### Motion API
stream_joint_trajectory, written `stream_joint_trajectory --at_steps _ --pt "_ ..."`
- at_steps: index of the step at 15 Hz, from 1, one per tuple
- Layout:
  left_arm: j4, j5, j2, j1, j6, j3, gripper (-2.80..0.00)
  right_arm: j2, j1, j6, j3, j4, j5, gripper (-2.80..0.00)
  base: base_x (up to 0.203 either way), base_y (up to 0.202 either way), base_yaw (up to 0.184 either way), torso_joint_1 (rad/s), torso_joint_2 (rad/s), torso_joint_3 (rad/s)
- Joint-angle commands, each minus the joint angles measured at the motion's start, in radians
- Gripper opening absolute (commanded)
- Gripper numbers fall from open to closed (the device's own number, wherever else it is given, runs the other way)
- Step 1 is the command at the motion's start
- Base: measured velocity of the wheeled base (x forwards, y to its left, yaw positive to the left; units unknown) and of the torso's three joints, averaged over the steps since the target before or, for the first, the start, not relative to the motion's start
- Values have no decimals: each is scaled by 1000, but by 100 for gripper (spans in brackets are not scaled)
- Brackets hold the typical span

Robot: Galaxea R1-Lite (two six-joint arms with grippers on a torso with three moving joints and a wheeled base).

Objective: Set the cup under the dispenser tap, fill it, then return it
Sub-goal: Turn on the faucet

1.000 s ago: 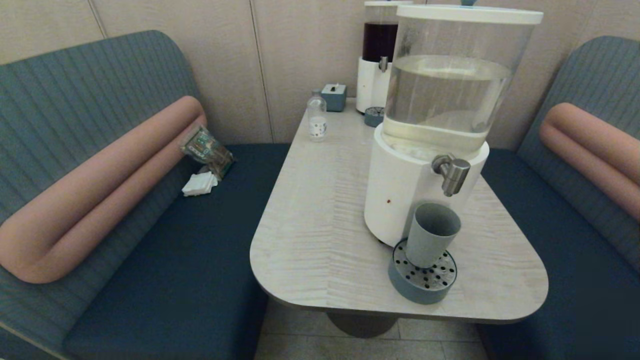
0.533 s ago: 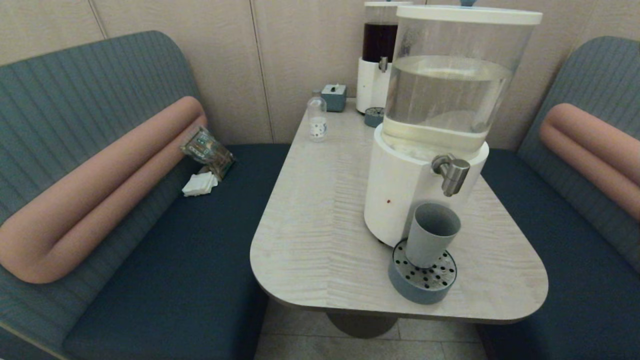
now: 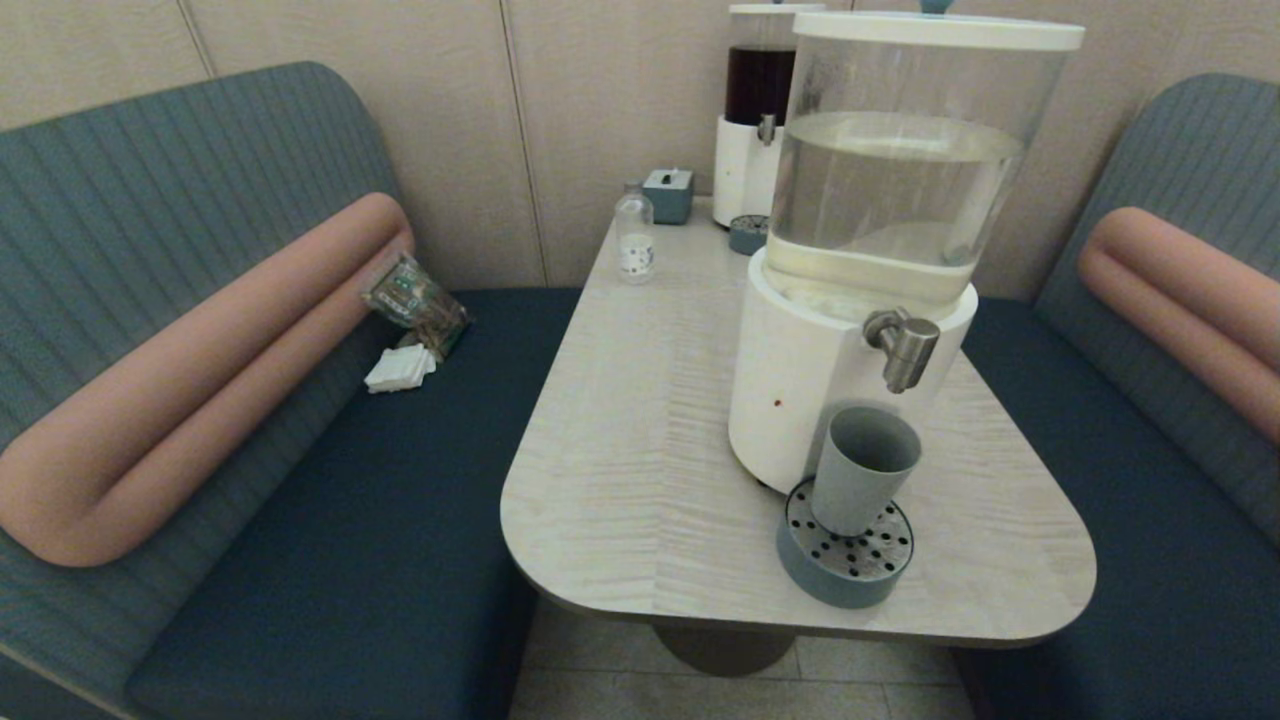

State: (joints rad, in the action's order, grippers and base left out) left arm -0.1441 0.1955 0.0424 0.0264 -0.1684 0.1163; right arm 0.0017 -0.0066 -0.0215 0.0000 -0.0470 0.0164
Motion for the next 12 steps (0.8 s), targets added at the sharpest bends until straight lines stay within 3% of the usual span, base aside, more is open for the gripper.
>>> stream_joint_trajectory --at_steps 1,7,10,12 --pt "-18 -18 -39 0 -30 -117 -280 0 -1 0 14 -1 0 -280 0 0 0 0 0 0" --pt "168 -139 -39 0 -50 -115 -280 0 0 0 15 -1 0 -280 0 0 0 0 0 0" --pt "192 -143 -39 0 -26 -115 -280 0 0 0 15 -1 0 -280 0 0 0 0 0 0" --pt "192 -148 -39 0 32 -115 -280 0 0 2 15 1 0 -280 0 0 0 0 0 0"
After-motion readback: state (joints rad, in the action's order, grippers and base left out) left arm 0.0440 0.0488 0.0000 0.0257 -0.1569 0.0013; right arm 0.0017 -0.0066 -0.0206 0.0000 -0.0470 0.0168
